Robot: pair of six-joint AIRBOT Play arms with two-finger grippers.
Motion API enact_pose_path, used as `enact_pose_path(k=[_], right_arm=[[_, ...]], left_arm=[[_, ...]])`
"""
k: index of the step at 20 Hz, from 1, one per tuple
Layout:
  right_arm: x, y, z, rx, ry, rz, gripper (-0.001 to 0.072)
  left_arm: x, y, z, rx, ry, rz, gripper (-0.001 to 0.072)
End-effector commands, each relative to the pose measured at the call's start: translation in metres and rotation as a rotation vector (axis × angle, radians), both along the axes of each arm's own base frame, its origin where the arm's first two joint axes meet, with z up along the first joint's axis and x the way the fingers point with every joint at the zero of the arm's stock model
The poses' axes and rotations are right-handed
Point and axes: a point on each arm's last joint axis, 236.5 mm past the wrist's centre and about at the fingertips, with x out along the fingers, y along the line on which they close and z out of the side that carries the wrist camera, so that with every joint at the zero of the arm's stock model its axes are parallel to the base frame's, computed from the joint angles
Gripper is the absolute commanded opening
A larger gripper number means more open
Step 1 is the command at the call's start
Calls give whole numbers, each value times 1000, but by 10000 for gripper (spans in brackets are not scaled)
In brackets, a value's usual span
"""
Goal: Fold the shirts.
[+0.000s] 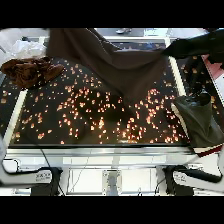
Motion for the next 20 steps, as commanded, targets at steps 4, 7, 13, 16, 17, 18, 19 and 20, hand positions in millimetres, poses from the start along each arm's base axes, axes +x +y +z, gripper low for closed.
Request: enact_pose_path(k=[4,7,13,16,17,18,19,20], right_arm=[[-113,-40,150,-40,-499,-197,21],[-108,-41,164,-20,-555,-209,21],[29,-25,38,6,-208,-152,21],[103,-8,-72,52,7,-125,21],[124,-2,-111,53,65,-128,21],[142,4,-147,49,110,-132,21],[159,11,-181,51,145,-137,21],[174,19,-212,54,169,-145,22]], left_arm=[[-144,56,75,405,-280,466,10],[-169,55,65,446,-250,471,9],[-76,78,-99,450,223,370,9],[-15,114,-214,493,417,424,9],[2,128,-246,502,466,463,9],[19,139,-275,511,506,488,10],[34,145,-298,506,536,496,9],[50,147,-319,486,559,503,10]])
